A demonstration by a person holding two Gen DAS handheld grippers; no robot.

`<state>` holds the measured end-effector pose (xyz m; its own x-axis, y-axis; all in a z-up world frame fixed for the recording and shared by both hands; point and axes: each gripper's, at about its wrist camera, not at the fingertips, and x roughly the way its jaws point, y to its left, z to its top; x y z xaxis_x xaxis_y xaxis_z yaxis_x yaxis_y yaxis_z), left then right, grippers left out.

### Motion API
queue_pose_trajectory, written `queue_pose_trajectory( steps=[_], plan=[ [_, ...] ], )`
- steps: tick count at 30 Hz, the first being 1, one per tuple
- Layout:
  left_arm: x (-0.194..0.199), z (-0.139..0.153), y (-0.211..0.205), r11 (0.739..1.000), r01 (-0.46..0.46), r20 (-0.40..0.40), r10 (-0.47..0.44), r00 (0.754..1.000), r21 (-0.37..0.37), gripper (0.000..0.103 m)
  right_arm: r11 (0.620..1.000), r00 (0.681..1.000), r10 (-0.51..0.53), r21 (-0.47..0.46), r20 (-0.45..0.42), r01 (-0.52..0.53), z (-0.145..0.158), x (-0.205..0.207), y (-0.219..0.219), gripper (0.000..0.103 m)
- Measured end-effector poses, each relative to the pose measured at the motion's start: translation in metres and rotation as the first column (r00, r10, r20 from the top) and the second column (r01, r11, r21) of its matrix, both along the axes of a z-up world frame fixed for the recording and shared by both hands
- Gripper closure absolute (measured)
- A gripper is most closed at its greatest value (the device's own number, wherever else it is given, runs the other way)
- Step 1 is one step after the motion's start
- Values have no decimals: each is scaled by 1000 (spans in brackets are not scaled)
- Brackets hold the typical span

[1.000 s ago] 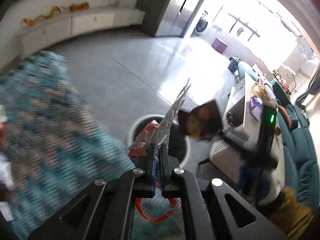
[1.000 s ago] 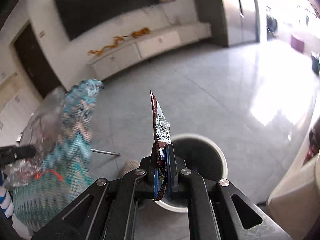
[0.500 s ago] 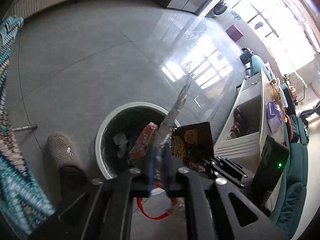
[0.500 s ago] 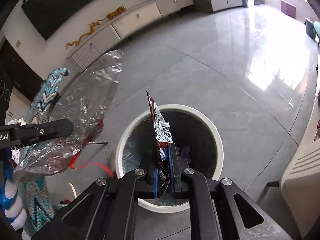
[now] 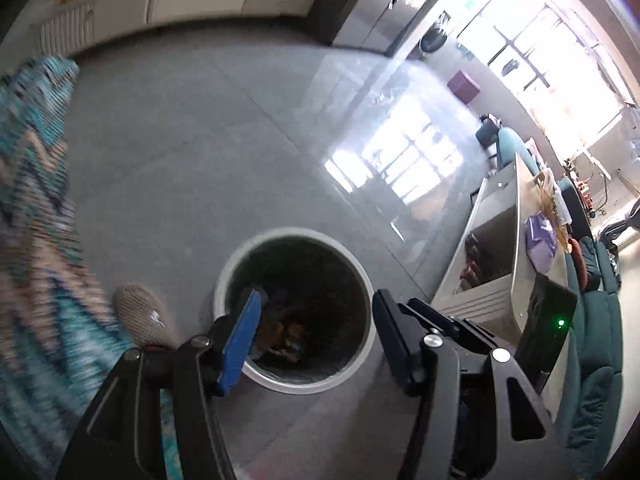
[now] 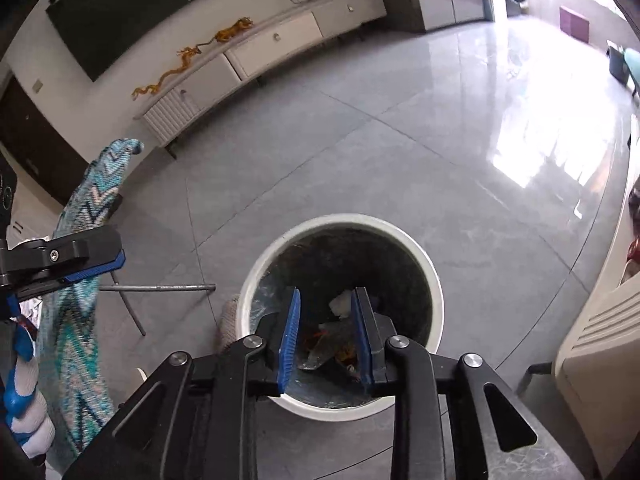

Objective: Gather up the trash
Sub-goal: 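Move both open tools back toward the remaining trash on the table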

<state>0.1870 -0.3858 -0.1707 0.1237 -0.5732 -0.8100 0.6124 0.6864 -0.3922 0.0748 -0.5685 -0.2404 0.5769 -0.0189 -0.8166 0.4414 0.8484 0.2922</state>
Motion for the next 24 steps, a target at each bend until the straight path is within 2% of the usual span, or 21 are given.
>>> queue_pose_trajectory(
  steps=[4, 11, 19, 20, 21, 24],
  plan=[
    [-10, 38, 37, 997, -44, 91, 50, 995, -64, 47, 998, 997, 37, -54, 63, -34, 38, -3, 21, 72],
    [-33, 90, 104, 994, -78, 211, 94, 973, -82, 46, 981, 972, 144, -155, 187, -115, 112, -8, 73, 70],
    [-61, 134, 224, 970, -198, 316, 233, 920, -138, 45, 938, 911, 304, -257, 279, -234, 186, -12, 150, 65],
    [-64, 138, 239, 965, -214, 324, 252, 912, -149, 43, 932, 903, 321, -267, 287, -246, 193, -12, 159, 65],
    [-69, 144, 260, 957, -239, 335, 282, 899, -163, 37, 926, 895, 336, -277, 293, -257, 199, -13, 169, 65],
    [-80, 155, 309, 935, -298, 360, 350, 865, -195, 35, 907, 874, 381, -308, 303, -289, 218, -15, 195, 65]
  ],
)
